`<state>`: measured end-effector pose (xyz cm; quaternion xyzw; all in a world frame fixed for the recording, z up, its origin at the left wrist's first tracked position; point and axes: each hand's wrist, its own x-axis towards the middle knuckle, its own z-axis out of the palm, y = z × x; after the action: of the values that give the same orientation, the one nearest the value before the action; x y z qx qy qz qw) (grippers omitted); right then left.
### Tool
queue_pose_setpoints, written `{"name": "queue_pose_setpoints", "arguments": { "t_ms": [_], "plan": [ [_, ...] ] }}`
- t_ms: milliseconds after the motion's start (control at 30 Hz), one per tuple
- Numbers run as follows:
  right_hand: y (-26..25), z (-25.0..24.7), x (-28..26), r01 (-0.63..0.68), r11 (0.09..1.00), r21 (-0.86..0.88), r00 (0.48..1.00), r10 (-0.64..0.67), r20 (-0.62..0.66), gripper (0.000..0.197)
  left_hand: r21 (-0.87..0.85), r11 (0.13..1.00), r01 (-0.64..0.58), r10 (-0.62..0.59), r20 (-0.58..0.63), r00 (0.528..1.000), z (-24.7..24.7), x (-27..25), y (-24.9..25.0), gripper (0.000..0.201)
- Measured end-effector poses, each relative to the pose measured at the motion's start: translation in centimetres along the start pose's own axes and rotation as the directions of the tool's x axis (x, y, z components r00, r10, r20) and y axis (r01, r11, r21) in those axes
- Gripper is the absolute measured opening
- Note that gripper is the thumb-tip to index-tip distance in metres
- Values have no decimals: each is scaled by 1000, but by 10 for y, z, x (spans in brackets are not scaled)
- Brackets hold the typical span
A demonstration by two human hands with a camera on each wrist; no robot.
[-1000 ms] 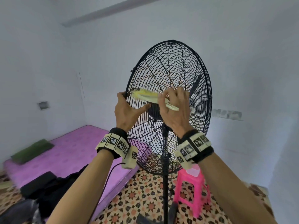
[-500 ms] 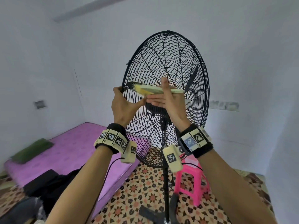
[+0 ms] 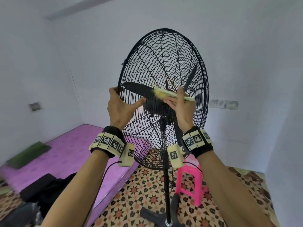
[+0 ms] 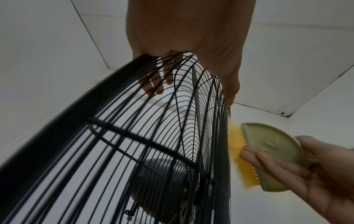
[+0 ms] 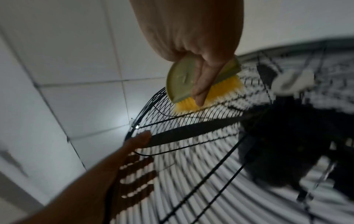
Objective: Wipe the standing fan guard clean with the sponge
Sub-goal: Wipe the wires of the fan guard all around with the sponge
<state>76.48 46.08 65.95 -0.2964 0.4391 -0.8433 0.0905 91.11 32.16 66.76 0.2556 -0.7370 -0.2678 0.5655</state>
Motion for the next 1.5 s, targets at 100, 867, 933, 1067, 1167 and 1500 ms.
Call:
{"name": "queue_pose_setpoints", "arguments": {
  "t_ms": [100, 867, 933, 1067, 1167, 1500],
  "plan": [
    [-5, 2, 2, -13, 999, 51, 998, 10, 58, 47, -2, 1000, 5, -5, -4, 1000, -1, 2, -2, 93],
    [30, -68, 48, -138, 984, 110, 984, 124, 127, 33, 19, 1000, 13, -13, -6, 1000, 0, 1, -2, 98],
    [34, -73, 48, -170, 976, 136, 977, 149, 150, 32, 19, 1000, 9, -9, -3, 1000, 0, 0, -3, 98],
    [40, -87, 59, -137, 990, 43, 976, 142, -165, 23, 19, 1000, 3, -3, -4, 1000, 1, 0, 0, 96],
    [35, -86, 59, -131, 988, 80, 988, 137, -69, 23, 20, 1000, 2, -2, -6, 1000, 1, 1, 0, 95],
    [43, -73, 43, -33, 986, -165, 993, 13, -119, 23, 22, 1000, 3, -3, -5, 1000, 0, 0, 0, 93]
  ]
}}
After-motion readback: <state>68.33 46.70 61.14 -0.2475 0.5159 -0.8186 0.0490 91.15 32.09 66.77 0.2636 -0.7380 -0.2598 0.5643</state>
